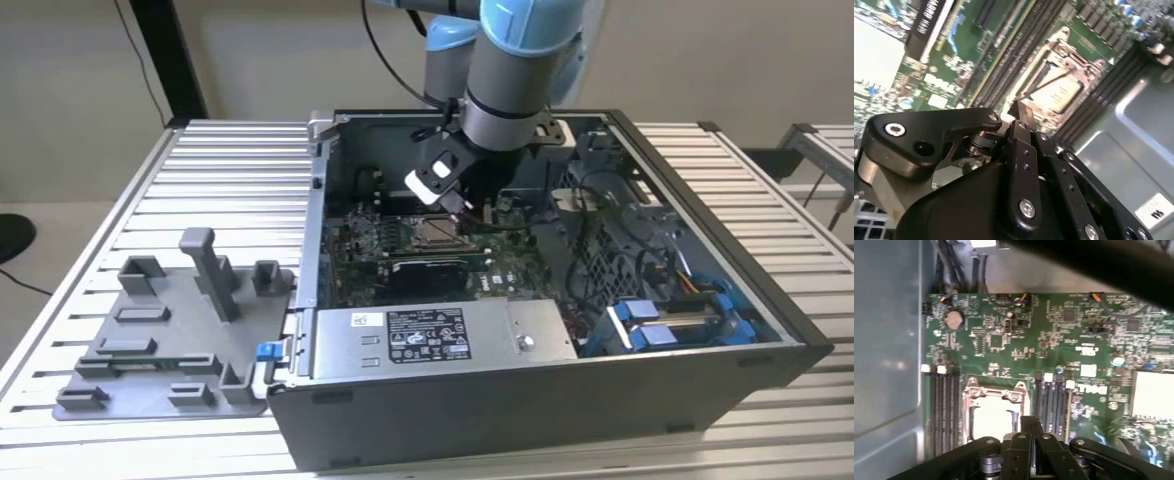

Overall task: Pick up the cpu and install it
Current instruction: 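Install the second cpu locking lever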

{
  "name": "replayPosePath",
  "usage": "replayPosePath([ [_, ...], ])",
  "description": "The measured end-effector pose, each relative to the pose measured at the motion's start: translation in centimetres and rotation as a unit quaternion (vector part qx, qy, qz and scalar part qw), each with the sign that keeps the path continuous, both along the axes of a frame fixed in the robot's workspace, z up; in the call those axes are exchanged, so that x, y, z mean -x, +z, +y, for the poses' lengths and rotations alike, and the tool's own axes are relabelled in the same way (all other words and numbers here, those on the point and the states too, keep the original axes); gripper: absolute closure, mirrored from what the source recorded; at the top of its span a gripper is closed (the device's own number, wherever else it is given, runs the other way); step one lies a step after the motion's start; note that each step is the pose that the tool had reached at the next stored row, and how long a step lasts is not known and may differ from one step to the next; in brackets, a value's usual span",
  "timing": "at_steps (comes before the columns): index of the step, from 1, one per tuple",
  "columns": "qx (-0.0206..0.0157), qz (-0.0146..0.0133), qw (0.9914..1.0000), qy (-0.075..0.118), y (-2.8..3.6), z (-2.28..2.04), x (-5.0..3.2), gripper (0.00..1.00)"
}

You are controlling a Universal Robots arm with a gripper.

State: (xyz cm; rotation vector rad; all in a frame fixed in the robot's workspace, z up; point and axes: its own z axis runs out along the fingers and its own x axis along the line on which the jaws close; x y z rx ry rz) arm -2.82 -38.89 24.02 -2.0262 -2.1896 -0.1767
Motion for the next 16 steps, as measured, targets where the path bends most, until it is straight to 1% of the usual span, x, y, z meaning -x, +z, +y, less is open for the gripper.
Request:
replayPosePath([
  [1, 0.0049, -0.001, 0.99999, 0.0, 0.02, 0.0, 0.08, 1.0],
  [3, 0.0135, -0.0018, 0.99991, 0.0, 0.05, 0.0, 0.25, 1.0],
  [4, 0.017, -0.0019, 0.99985, 0.0, 0.08, 0.0, 0.35, 1.0],
  [5, 0.0185, -0.0019, 0.99983, 0.0, 0.18, -0.01, 0.46, 1.0],
  [7, 0.0189, -0.002, 0.99982, 0.0, 0.64, 0.0, 0.65, 1.0],
  [10, 0.019, -0.0019, 0.99982, -0.001, 1.77, 0.01, 0.84, 1.0],
  [12, 0.0198, -0.0043, 0.99979, -0.002, 1.81, 0.01, 1.0, 1.0],
  [16, 0.0199, -0.0043, 0.99979, -0.003, 1.82, 0.01, 1.0, 1.0],
])
